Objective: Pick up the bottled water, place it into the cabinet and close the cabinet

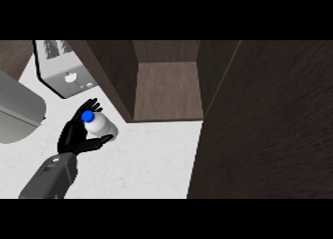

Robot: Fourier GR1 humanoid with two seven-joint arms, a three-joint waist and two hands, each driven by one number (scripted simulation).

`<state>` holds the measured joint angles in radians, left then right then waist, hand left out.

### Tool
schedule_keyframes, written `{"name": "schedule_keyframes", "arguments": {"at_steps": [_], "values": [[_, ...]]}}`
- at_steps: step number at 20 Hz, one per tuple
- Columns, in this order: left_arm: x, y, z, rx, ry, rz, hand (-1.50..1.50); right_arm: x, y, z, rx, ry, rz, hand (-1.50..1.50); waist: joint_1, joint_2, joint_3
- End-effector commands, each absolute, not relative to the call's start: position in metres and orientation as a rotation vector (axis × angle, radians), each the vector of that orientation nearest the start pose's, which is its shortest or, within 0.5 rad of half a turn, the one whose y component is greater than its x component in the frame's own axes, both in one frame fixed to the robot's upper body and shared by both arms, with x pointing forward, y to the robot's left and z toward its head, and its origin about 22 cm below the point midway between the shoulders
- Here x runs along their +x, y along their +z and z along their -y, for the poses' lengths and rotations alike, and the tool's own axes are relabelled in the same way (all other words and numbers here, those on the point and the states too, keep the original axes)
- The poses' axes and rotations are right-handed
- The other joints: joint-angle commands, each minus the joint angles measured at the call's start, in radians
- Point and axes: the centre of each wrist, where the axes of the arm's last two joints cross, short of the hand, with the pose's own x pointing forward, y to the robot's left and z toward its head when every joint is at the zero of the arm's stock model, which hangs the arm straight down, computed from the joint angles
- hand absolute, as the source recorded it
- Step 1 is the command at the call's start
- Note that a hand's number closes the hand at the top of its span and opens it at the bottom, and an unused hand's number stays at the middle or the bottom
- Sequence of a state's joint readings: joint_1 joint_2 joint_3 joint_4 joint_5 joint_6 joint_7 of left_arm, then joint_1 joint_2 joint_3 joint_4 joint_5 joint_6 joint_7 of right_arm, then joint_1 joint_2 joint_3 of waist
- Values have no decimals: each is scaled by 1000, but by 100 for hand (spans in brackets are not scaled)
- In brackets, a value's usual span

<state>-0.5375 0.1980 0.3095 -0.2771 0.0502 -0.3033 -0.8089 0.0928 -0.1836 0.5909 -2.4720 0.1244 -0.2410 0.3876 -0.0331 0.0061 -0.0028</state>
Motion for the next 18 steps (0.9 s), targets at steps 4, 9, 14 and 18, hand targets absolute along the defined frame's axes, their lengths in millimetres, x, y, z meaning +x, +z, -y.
{"name": "schedule_keyframes", "arguments": {"at_steps": [4, 9, 14, 18], "values": [[301, -125, -290, -283, 88, 1647, 150, 109, 181, 168, 208, 258, 1992, -150, -2, 3, 0], [311, -121, -257, -184, -174, 1801, 150, 119, 182, 170, 201, 216, 1988, -150, 10, -2, 1], [326, -111, -241, -89, -179, 1900, 150, 112, 189, 170, 212, 240, 1988, -150, 8, -1, 1], [298, -130, -240, -54, -130, 1905, 150, 111, 180, 166, 184, 226, 1963, -150, 27, -9, 3]]}}
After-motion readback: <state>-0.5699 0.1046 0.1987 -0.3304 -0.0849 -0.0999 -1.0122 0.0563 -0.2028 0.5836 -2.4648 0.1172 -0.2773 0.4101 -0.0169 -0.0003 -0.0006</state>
